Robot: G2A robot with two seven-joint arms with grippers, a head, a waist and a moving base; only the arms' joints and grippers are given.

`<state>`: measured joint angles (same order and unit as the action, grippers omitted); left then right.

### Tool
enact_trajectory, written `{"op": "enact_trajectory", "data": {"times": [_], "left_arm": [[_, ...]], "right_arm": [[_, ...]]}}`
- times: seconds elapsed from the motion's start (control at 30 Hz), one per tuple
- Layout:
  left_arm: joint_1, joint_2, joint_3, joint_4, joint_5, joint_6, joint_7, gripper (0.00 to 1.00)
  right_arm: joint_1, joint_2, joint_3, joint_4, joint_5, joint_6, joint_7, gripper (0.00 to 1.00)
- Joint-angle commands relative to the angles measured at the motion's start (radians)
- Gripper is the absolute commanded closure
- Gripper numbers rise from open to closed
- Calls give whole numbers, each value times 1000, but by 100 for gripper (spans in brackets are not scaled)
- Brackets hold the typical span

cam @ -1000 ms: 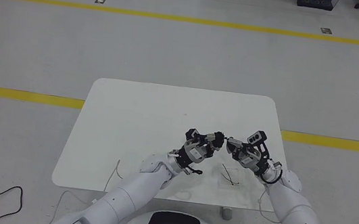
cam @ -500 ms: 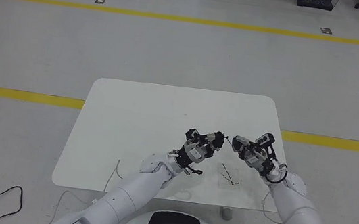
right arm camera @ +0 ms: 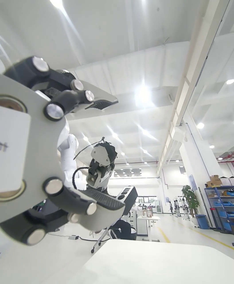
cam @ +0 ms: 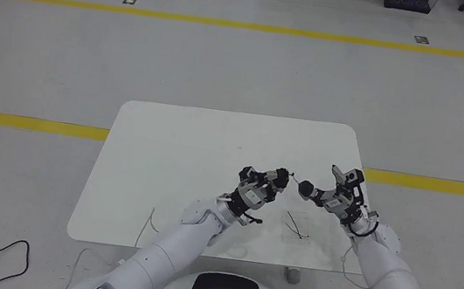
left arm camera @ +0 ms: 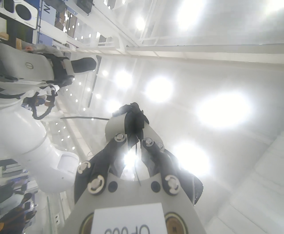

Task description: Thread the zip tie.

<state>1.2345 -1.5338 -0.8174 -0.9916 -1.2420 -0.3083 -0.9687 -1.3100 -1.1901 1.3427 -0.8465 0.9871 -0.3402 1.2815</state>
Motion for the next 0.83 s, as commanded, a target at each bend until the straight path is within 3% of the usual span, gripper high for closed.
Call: {"op": "enact_trajectory", "data": {"times": [0.0, 0.2, 0.53, 0.8], "left_arm": [[15, 2, -11, -23, -24, 8, 2, 100], [51, 12, -31, -106, -6, 5, 33, 100], [162, 40, -68, -293, 47, 7, 48, 100], [168, 42, -73, -302, 50, 5, 46, 100]], "right_arm": [[-21, 6, 28, -34, -9, 0, -10, 0], [-87, 17, 112, -127, -18, 0, -37, 0], [-197, 17, 196, -281, -40, 0, -62, 0], [-197, 17, 196, -281, -40, 0, -62, 0]]}}
